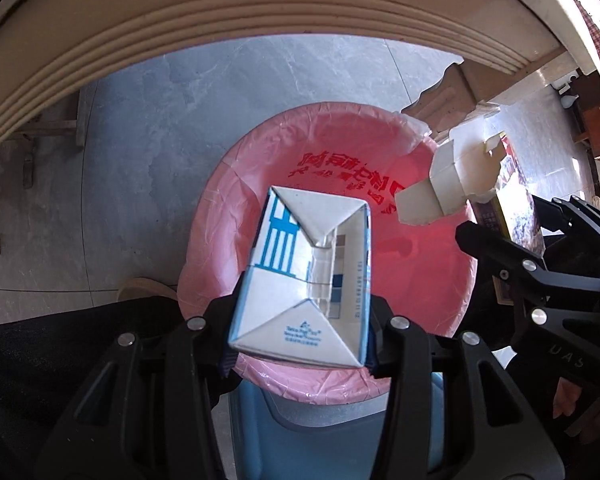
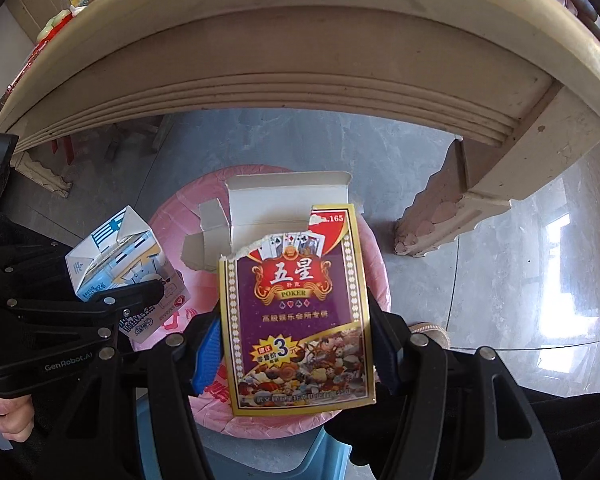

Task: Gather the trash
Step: 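Open both tools to drop the carton and poker box into the bin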

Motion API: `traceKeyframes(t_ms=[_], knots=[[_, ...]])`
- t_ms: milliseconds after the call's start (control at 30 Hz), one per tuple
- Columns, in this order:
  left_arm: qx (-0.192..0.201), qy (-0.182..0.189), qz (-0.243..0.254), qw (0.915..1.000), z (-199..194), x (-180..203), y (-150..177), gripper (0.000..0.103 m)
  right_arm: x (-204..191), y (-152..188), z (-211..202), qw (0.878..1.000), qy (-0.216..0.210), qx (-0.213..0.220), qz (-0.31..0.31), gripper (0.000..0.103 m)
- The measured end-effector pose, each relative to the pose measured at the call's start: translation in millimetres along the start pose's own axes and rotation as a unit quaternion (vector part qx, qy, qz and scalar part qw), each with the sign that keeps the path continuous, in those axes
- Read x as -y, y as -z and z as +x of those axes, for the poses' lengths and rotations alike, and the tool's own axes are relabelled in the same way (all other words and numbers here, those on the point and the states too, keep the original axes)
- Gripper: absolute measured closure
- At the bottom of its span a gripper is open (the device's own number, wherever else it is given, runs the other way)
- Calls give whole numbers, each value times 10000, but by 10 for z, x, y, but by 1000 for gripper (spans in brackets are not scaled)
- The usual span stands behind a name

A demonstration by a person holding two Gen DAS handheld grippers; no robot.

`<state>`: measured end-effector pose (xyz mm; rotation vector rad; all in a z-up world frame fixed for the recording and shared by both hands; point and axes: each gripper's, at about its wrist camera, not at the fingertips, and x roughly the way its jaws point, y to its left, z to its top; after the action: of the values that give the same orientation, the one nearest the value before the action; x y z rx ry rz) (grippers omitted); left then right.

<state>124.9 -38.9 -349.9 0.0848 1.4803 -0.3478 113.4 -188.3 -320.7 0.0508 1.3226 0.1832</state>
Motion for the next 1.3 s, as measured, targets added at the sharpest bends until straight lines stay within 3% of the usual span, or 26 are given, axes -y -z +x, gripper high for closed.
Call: traceKeyframes(t_ms=[233, 500, 667, 733, 800, 1167, 1300], knots=[[-474, 155, -248, 9984, 281, -129, -91, 57, 22, -17, 262, 9994, -96, -340, 17, 43], [-602, 205, -338, 9974, 382, -140, -153, 57, 80, -3, 488, 9974, -124, -701, 61, 43], [-488, 151, -383, 9980, 358, -163, -179, 57, 57, -1, 557, 9968, -64, -799, -41, 41], [-533, 89, -374, 9978, 373, -165, -186, 49, 53, 11, 581, 9964, -61, -842, -31, 32], [-502, 4, -359, 9981, 373, -161, -183, 49, 33, 18, 585, 9963, -51, -859, -29, 27], [-461, -91, -352, 9983, 340, -169, -178, 47, 19, 23, 577, 9965, -50, -826, -76, 27], [-397, -77, -329, 9986, 303, -153, -170, 37, -32, 24, 538, 9969, -57, -771, -163, 27]])
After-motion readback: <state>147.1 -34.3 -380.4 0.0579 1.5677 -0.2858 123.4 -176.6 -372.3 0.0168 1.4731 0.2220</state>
